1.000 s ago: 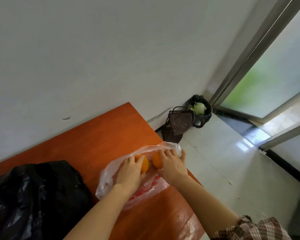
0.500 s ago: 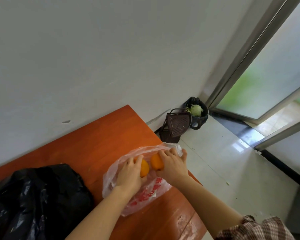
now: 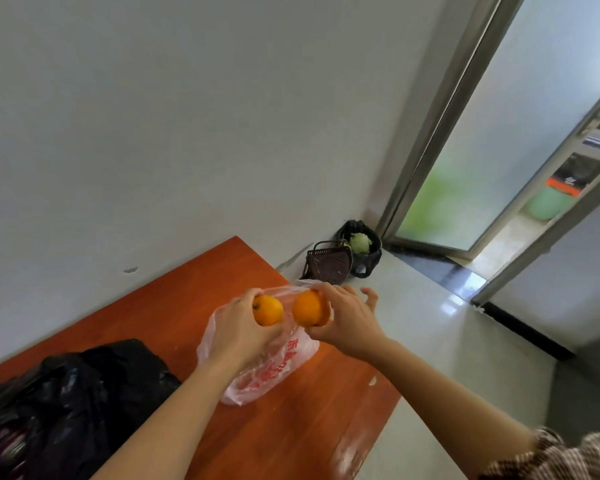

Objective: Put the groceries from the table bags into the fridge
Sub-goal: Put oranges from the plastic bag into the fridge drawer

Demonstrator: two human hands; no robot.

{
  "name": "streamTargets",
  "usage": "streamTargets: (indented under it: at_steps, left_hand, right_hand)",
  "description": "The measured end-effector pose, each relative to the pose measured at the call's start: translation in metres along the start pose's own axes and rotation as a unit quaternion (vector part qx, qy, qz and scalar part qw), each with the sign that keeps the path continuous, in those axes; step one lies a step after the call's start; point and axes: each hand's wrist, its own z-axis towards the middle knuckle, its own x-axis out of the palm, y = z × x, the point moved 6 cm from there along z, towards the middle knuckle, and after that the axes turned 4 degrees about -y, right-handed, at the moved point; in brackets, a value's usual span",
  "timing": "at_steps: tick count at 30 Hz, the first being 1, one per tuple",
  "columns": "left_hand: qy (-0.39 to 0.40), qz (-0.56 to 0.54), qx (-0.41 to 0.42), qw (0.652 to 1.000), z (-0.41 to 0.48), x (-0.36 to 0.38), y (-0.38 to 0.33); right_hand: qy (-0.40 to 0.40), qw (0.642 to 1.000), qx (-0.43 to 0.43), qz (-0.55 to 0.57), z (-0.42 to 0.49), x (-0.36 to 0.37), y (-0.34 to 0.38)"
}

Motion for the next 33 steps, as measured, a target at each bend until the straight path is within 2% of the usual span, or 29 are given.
streamTargets:
  at_steps: [3,8,16,23,33]
  left_hand:
    - [0.000,0.005,0.020,1.000,-0.002,-0.003,-0.034]
    - [0.015,-0.056,0.091,0.994,-0.013,0.013,-0.112]
    - [0.069,-0.122,0.236,0.962,-0.064,0.074,-0.282]
    - [0.122,-0.179,0.318,0.923,-0.191,0.147,-0.431]
    - [0.205,-0.223,0.426,0.852,-0.413,0.257,-0.610]
  right_hand:
    - [-0.049,0.998,0.028,0.033,-0.019,-0.038,-0.011]
    - [-0.128,0.983,0.084,0.097,-0.065,-0.101,-0.048]
    - [-0.287,0.913,0.217,0.194,-0.184,-0.222,-0.147]
    - [-0.387,0.852,0.277,0.217,-0.361,-0.315,-0.241]
    - [-0.469,0.800,0.321,0.195,-0.610,-0.419,-0.354]
